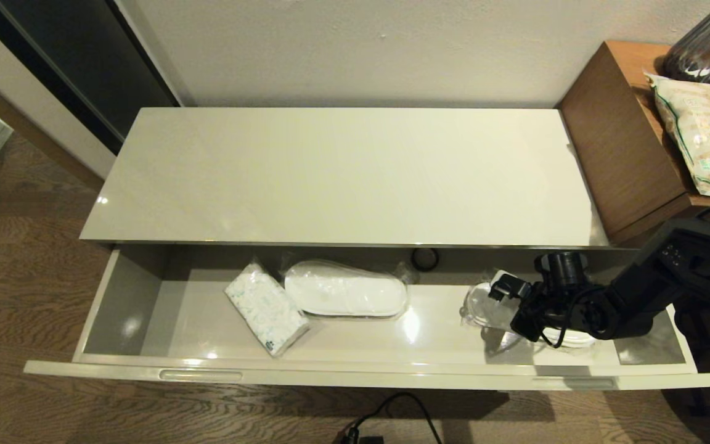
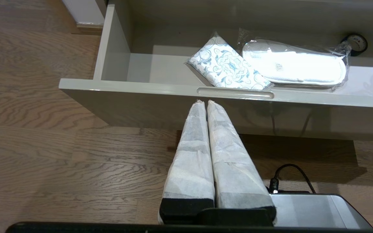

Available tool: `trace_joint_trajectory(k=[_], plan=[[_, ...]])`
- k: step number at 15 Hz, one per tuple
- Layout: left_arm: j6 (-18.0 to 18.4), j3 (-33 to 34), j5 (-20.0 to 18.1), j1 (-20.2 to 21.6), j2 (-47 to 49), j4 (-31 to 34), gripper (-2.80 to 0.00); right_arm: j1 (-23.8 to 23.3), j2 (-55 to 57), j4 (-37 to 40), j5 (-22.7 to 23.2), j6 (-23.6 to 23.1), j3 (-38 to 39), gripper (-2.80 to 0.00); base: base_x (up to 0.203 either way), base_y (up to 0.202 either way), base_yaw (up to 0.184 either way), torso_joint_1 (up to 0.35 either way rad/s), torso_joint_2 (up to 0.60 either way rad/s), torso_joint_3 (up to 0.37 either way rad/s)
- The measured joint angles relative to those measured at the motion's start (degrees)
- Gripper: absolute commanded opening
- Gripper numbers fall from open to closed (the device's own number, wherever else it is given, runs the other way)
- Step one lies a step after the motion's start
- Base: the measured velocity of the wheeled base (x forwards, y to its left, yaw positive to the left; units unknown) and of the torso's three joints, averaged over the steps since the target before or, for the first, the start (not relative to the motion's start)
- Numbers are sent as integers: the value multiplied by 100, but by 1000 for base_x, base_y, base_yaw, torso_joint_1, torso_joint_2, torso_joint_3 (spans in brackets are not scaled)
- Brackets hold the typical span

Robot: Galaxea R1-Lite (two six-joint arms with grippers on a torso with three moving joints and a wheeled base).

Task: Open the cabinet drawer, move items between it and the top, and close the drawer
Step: Take out the disposable slippers from the drawer

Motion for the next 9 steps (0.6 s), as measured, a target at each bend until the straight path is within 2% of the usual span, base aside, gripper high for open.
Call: trace_joint_trajectory(k=[6,9], plan=[[2,0,-2,5,0,2,-280,-2,-154,102,-30,-1,108,-280,0,0,0,0,0,0],[2,0,-2,2,0,2,-280,-11,-576,621,-49,10,247,-280,0,0,0,0,0,0]])
